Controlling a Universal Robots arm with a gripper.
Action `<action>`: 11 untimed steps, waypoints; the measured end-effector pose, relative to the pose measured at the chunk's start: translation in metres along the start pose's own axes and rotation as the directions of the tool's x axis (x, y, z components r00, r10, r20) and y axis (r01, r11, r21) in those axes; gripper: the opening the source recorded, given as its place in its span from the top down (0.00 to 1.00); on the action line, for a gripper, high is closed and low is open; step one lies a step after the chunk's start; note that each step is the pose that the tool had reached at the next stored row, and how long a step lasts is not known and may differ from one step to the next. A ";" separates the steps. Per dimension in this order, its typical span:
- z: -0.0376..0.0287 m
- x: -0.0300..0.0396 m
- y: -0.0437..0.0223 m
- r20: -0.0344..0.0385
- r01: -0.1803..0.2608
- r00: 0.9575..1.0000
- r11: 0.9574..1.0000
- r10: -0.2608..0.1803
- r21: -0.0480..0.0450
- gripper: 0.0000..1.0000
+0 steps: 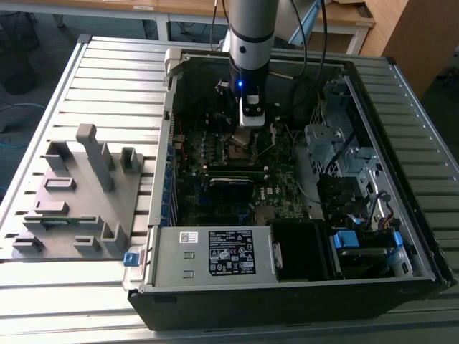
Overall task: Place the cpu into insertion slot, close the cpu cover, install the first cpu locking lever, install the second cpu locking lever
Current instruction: 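Place the cpu into insertion slot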
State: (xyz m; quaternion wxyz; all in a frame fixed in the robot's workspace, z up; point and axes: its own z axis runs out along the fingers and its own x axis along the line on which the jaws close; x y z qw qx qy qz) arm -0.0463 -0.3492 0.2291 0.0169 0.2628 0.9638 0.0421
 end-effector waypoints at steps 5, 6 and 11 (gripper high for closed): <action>0.0010 0.0000 -0.0001 0.008 -0.089 0.996 0.996 0.089 0.001 0.46; 0.0012 0.0000 -0.0001 0.010 -0.108 0.994 0.994 0.108 0.001 0.46; 0.0021 0.0000 -0.0002 0.018 -0.197 0.980 0.980 0.197 0.000 0.46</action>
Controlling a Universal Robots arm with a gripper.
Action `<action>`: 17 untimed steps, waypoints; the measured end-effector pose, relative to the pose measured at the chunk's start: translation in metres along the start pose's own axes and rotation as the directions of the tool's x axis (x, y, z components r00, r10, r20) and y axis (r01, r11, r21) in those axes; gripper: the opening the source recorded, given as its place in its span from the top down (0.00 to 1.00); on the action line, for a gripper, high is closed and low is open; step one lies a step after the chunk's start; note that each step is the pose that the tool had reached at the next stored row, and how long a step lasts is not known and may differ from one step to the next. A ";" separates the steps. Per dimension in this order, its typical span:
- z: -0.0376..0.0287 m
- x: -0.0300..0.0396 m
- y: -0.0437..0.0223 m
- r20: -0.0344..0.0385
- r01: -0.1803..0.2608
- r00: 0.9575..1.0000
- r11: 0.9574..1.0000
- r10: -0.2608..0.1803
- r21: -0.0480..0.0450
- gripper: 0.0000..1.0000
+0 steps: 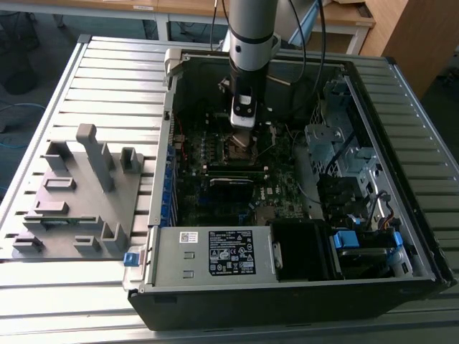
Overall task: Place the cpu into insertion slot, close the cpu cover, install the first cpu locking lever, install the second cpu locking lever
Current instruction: 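Place the cpu into insertion slot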
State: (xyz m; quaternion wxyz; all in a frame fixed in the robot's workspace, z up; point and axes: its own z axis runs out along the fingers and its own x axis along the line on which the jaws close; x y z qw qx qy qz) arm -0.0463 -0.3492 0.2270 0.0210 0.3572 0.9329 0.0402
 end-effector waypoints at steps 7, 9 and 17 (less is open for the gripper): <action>0.0013 0.0000 -0.0001 0.012 -0.128 0.992 0.992 0.128 0.001 0.46; 0.0017 0.0000 -0.0001 0.015 -0.163 0.987 0.987 0.163 0.001 0.46; 0.0019 0.0007 0.0004 0.018 -0.195 0.981 0.981 0.195 0.000 0.46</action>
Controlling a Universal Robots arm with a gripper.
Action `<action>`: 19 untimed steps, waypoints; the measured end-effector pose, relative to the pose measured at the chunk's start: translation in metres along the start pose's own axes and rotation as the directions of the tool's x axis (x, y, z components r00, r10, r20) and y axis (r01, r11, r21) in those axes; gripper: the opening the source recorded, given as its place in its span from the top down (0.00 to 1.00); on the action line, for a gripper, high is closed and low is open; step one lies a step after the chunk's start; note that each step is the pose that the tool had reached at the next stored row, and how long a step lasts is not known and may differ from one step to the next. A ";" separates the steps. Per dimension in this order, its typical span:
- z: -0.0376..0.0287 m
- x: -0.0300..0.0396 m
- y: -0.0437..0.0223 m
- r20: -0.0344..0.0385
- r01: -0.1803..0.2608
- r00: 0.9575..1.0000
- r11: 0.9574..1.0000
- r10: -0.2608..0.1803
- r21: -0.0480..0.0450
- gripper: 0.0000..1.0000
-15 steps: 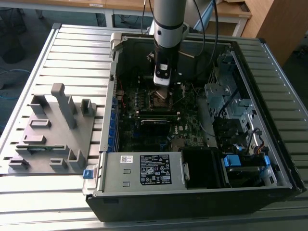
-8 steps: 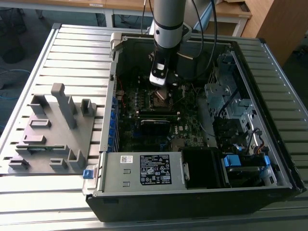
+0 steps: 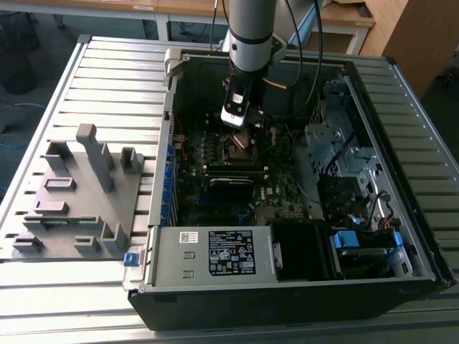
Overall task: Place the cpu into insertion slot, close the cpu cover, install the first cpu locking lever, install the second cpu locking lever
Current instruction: 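Place the cpu into insertion slot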
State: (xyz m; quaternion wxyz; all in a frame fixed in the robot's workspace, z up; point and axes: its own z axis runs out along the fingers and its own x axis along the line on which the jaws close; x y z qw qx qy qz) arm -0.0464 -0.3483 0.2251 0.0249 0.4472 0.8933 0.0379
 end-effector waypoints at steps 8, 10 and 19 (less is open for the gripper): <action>-0.0012 0.0000 0.0001 0.001 0.000 1.000 1.000 0.000 0.001 0.46; -0.0024 0.0000 0.0002 0.001 0.000 1.000 1.000 0.000 0.001 0.46; -0.0038 0.0000 0.0003 0.001 0.000 1.000 1.000 0.000 0.001 0.46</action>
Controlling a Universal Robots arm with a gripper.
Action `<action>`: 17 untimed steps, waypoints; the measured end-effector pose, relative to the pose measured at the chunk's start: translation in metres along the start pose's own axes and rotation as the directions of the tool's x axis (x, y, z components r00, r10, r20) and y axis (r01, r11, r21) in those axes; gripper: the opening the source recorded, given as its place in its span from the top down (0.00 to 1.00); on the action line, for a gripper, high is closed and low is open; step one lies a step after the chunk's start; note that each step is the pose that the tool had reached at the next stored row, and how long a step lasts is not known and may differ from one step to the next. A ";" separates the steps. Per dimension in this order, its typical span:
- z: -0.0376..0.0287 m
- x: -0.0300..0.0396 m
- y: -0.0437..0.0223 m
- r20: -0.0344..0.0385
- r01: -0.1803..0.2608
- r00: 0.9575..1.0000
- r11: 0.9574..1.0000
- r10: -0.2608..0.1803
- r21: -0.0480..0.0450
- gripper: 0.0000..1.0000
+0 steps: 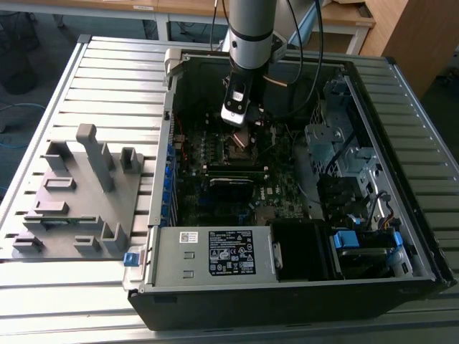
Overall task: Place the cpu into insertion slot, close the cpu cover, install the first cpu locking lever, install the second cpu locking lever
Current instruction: 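Place the cpu into insertion slot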
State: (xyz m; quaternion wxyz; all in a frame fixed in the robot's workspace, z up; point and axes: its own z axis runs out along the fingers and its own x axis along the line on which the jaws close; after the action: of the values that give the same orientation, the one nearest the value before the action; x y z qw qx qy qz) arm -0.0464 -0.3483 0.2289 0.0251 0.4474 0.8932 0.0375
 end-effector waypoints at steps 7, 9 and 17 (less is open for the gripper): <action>0.0002 0.0000 0.0000 0.004 -0.043 0.999 0.999 0.043 0.000 0.46; 0.0003 0.0000 -0.0001 0.006 -0.064 0.998 0.998 0.064 0.001 0.46; 0.0009 0.0000 -0.0001 0.016 -0.169 0.985 0.986 0.169 0.001 0.46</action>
State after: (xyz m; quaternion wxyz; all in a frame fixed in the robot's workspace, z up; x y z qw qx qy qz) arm -0.0464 -0.3483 0.2280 0.0282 0.5219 0.8518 0.0351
